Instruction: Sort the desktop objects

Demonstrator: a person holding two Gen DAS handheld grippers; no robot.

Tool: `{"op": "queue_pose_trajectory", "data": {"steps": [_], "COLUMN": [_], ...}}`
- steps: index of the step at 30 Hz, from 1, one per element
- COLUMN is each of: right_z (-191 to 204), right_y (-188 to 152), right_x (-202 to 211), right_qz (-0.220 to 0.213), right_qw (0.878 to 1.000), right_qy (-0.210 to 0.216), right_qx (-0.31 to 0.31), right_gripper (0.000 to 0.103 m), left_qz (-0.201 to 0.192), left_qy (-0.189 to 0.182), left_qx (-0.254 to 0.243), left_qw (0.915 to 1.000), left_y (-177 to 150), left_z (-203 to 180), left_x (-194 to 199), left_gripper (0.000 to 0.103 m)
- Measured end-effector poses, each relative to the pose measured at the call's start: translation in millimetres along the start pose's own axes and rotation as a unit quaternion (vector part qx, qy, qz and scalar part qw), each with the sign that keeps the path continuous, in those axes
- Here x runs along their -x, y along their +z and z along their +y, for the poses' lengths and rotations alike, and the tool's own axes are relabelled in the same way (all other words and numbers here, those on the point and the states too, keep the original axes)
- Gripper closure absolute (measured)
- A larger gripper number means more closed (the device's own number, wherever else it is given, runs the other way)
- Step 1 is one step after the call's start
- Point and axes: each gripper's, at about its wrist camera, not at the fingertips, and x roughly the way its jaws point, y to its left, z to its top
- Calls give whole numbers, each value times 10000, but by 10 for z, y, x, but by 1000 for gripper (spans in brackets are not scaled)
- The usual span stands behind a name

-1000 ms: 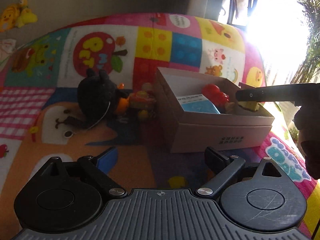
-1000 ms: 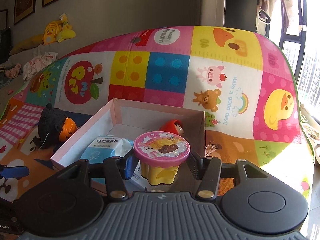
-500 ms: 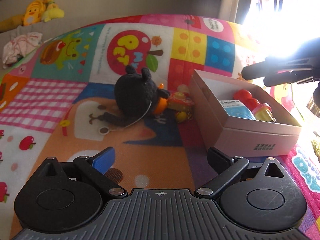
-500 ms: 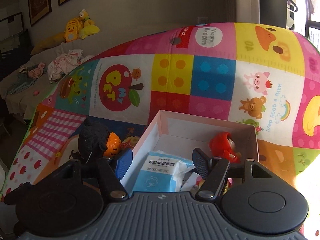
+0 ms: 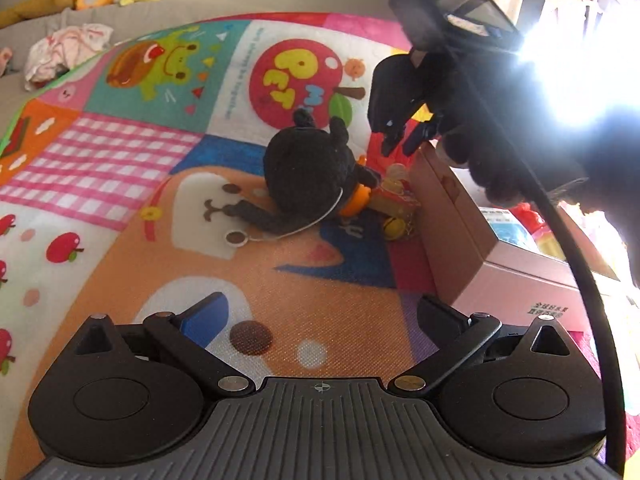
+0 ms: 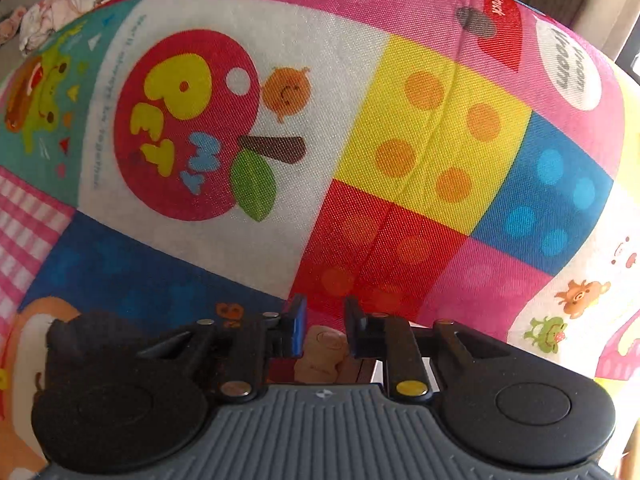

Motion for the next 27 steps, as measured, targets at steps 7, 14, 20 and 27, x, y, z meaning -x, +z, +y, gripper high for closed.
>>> {"op": "queue_pose_trajectory", "data": {"steps": [7,14,20,27], "right_z": [152,96,14,158], "right_y": [-25,-191,-528,-1019], "right_x": [-115,78,455,1020], "right_qz": [325,625,831,945], "right_qw": [9982,9961,9875,9707], "right_qy": [-185,463,1256,1979], "right_qx": [464,419,465,980], "right_gripper": [85,85,85,85], "left_qz": [15,28,63,304], "left_qy": [5,-36,-231,-902], "left_qx": [-26,-49,-87,-610], "left_qw": [10000,10000,9997,9936], "left_y": [-3,1,-4,-55], "left_z": [-13,-23,-25,-115], "left_x": [5,2,15,44], "left_gripper": [0,0,0,0]}}
